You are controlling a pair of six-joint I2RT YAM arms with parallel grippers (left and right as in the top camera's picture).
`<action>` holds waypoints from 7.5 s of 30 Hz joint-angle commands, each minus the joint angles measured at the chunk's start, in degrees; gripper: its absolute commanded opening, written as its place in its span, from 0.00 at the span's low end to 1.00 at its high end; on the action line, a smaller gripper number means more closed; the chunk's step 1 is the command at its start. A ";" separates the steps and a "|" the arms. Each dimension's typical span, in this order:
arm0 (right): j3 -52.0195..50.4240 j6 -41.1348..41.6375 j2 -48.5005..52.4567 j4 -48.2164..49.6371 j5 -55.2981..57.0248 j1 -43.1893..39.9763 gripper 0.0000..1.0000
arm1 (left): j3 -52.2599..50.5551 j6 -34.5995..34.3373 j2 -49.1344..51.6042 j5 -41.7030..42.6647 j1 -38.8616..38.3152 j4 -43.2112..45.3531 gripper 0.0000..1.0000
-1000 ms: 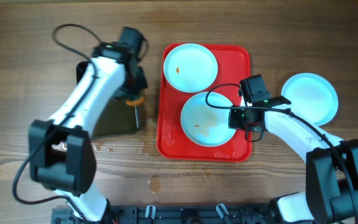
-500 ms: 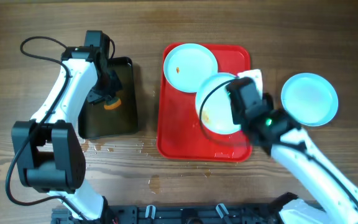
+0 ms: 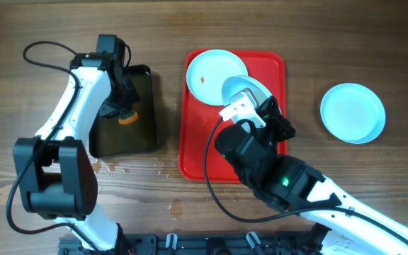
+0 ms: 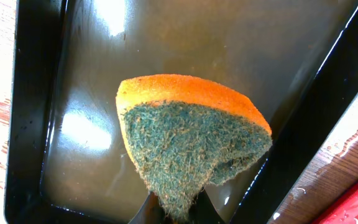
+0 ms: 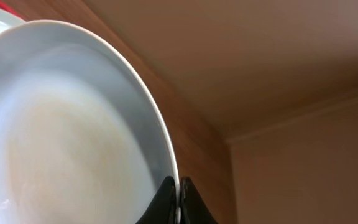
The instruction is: Clean dirty plates on tray and stack at the side
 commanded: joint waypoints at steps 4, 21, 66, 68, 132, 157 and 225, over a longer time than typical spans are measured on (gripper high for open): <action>1.05 -9.40 -0.26 0.42 2.80 0.57 0.04 | -0.26 0.72 -0.61 -0.50 0.07 0.15 0.04; 1.05 -9.64 -0.26 0.44 2.82 0.57 0.04 | -0.26 0.72 -0.61 -0.50 0.04 -0.11 0.04; 0.92 34.05 -2.78 -15.91 -41.00 -20.35 0.04 | -0.24 8.02 -1.18 8.55 0.04 -0.13 0.04; 0.92 35.52 -3.91 -15.93 -48.57 -29.07 0.04 | -0.24 8.04 -2.01 10.34 0.04 -0.42 0.04; 1.66 46.18 27.06 -13.46 -67.89 -38.38 0.38 | -0.24 9.53 -9.05 11.28 0.04 -3.98 0.04; -2.16 36.81 30.73 -3.72 -65.59 -38.69 0.04 | -19.58 7.78 -8.94 2.40 0.04 18.62 0.04; -2.16 40.30 30.77 -8.00 -67.25 -38.71 0.04 | -2.56 -2.56 14.95 -18.71 -27.12 9.46 0.04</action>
